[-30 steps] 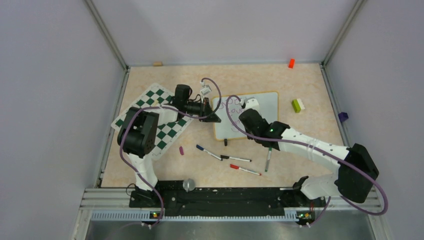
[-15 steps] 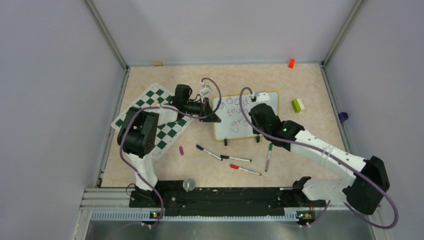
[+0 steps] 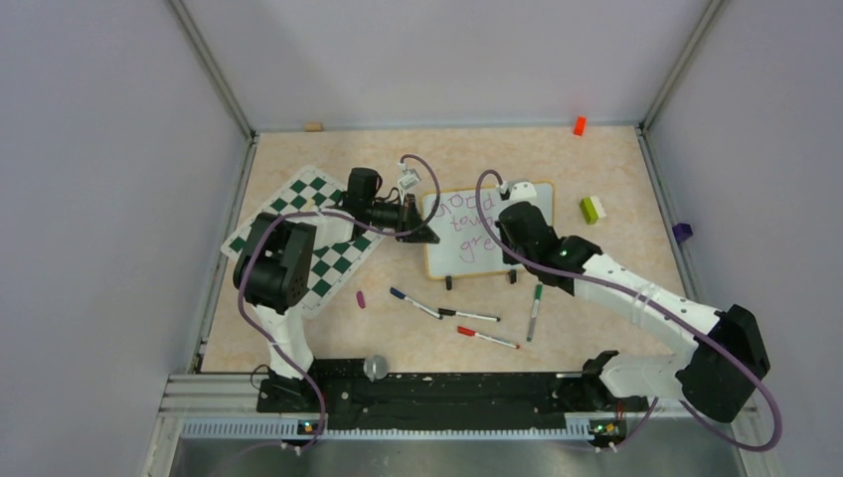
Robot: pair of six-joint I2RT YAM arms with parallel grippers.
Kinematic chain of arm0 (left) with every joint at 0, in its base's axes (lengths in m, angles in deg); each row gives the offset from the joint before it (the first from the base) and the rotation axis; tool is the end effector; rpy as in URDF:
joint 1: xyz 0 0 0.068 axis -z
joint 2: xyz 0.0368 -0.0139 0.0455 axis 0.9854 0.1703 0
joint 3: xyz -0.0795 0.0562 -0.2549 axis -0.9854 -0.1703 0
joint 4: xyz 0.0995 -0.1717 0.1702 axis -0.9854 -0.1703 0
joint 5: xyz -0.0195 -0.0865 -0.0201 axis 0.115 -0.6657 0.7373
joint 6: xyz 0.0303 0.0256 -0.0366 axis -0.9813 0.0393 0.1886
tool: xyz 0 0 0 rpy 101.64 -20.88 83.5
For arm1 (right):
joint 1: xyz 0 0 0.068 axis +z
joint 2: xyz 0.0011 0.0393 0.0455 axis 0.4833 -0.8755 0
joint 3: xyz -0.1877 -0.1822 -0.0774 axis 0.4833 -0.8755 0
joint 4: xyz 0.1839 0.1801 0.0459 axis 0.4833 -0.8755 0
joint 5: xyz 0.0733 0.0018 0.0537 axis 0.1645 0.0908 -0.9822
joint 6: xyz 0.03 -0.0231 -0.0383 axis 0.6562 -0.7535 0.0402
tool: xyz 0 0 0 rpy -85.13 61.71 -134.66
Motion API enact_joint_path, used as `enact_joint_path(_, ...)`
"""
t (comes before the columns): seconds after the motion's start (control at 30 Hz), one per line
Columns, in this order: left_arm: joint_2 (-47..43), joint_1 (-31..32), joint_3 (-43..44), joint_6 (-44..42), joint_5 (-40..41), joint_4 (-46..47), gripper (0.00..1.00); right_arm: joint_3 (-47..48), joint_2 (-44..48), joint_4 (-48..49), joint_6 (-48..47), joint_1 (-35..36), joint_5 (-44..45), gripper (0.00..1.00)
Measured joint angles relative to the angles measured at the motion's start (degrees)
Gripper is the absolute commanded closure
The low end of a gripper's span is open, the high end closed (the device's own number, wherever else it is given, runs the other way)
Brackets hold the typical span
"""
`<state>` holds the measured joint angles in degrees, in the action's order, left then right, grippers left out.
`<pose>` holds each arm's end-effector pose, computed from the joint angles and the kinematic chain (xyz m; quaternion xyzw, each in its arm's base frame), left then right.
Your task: Write a sentence on the whiteboard
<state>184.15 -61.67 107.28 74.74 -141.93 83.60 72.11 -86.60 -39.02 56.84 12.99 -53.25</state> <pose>0.3555 -0.1540 0.1691 0.3416 0.7016 -0.5646 0.2690 0.2015 0.1611 0.2712 -0.1020 0.8935 0.0283 0.4364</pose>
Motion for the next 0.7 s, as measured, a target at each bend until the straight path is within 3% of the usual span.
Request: enact_joint_path(0.7,0.0,0.0,0.0,0.07,0.07,-0.07,1.0,0.7,-2.99,-0.17,-0.55,0.0,-0.09,1.0)
